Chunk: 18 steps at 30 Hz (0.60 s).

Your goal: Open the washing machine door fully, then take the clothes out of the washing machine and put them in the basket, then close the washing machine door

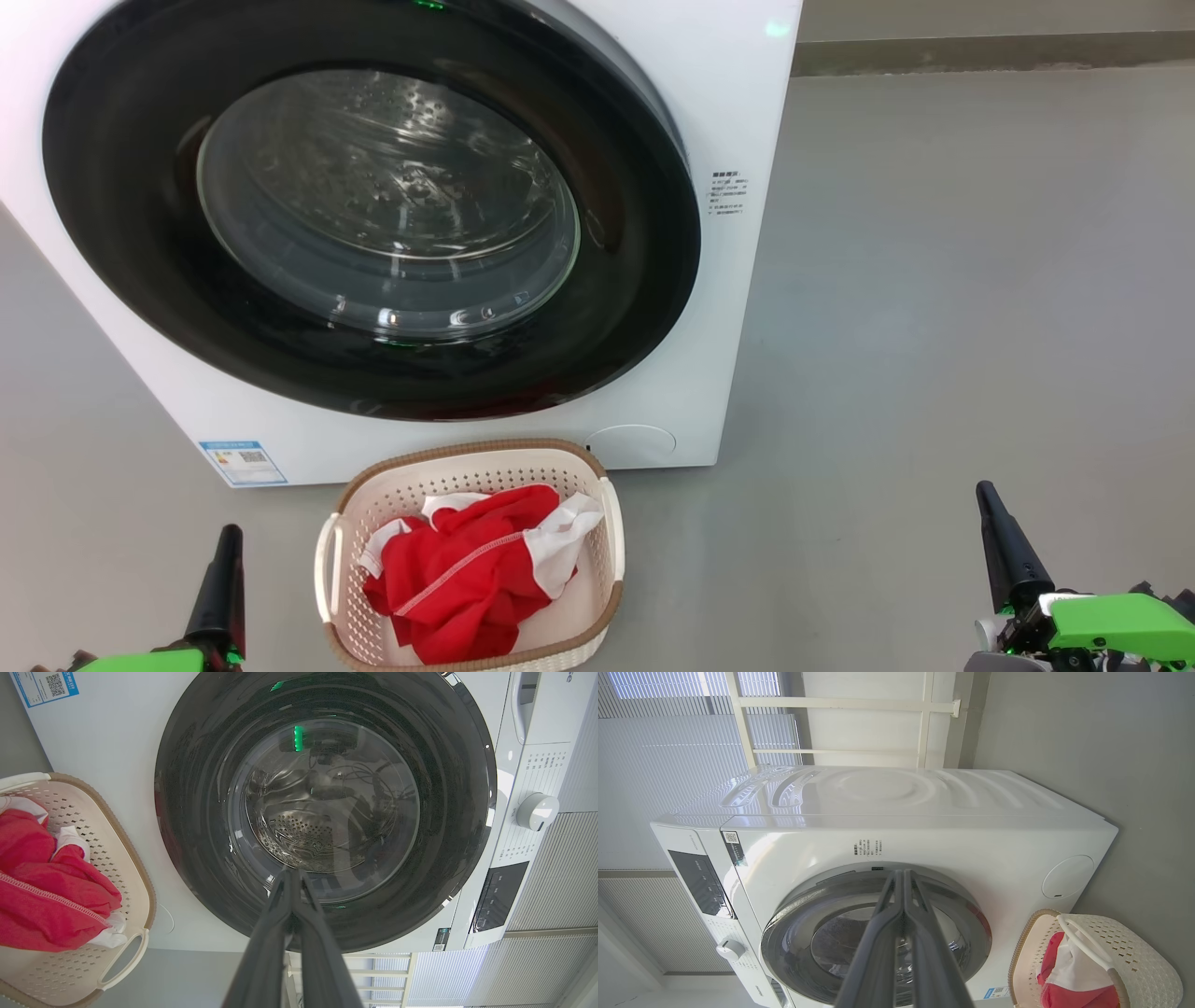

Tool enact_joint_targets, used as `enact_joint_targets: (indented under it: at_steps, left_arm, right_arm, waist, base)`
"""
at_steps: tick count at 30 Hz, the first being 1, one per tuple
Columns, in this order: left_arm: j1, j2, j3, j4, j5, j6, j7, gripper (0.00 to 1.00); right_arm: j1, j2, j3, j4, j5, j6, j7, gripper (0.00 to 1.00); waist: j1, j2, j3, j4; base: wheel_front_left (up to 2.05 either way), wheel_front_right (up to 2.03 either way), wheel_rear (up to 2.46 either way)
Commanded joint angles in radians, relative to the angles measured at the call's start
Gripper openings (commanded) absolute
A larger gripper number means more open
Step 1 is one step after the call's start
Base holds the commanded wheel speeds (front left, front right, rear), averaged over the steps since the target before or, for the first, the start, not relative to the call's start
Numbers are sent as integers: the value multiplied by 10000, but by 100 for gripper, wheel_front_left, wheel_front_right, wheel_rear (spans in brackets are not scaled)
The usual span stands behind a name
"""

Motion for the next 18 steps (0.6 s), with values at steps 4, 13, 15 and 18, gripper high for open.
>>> enact_joint_targets:
  at_steps: [4, 13, 15, 18]
  left_arm:
    - [-380, 161, 350, -257, -26, -31, 39, 0]
    - [-380, 160, 350, -257, -26, -31, 39, 0]
    - [-380, 160, 350, -257, -26, -31, 39, 0]
    - [-380, 160, 350, -257, -26, -31, 39, 0]
  right_arm:
    - [-394, -39, 235, -288, 28, 16, 83, 0]
    - [-394, -39, 235, -288, 28, 16, 84, 0]
    - [-394, -39, 235, -288, 28, 16, 84, 0]
    - [-394, -39, 234, -288, 28, 16, 84, 0]
  waist:
    - [0, 0, 0, 0]
    - [0, 0, 0, 0]
    - [0, 0, 0, 0]
    - [0, 0, 0, 0]
  base:
    - [0, 0, 0]
    - [0, 0, 0]
    - [0, 0, 0]
    - [0, 0, 0]
